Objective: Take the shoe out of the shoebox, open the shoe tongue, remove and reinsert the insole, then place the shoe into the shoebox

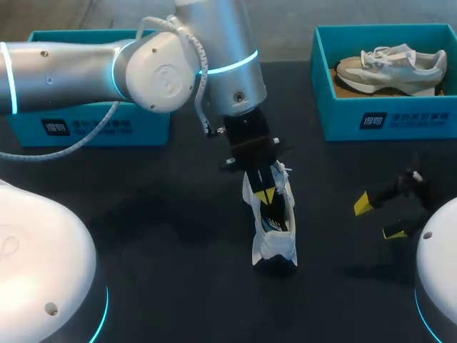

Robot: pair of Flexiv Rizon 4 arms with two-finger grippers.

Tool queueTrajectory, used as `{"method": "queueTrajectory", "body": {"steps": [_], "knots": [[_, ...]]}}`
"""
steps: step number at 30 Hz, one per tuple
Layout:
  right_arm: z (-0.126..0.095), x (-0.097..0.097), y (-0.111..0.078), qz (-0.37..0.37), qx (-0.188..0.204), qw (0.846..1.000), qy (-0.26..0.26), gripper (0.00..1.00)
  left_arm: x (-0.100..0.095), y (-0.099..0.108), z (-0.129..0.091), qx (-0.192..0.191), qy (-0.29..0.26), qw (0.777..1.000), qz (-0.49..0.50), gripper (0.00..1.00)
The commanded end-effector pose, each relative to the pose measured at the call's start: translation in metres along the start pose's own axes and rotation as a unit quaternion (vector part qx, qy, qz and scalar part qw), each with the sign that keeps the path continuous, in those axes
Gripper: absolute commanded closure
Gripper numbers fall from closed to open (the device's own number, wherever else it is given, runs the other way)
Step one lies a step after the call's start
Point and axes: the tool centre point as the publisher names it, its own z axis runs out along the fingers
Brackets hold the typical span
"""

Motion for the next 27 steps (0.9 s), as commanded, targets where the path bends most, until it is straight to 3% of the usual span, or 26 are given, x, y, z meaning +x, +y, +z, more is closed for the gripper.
{"method": "queueTrajectory", "body": {"steps": [1,5,16,27], "knots": [[-0.001,0.000,-0.003,0.000,-0.002,1.000,-0.001,0.00,-0.002,0.001,0.000,-0.001,0.007,1.000,0.000,1.00],[-0.001,0.000,-0.003,0.000,-0.002,1.000,-0.001,0.00,-0.002,0.001,0.000,-0.001,0.007,1.000,0.000,1.00],[-0.016,-0.005,0.001,-0.006,-0.007,1.000,-0.004,0.00,-0.006,0.012,0.006,-0.018,0.095,0.995,0.038,1.00],[-0.027,-0.010,0.004,-0.006,-0.007,1.000,-0.006,0.00,0.004,0.002,0.019,-0.021,0.157,0.985,0.064,1.00]]}}
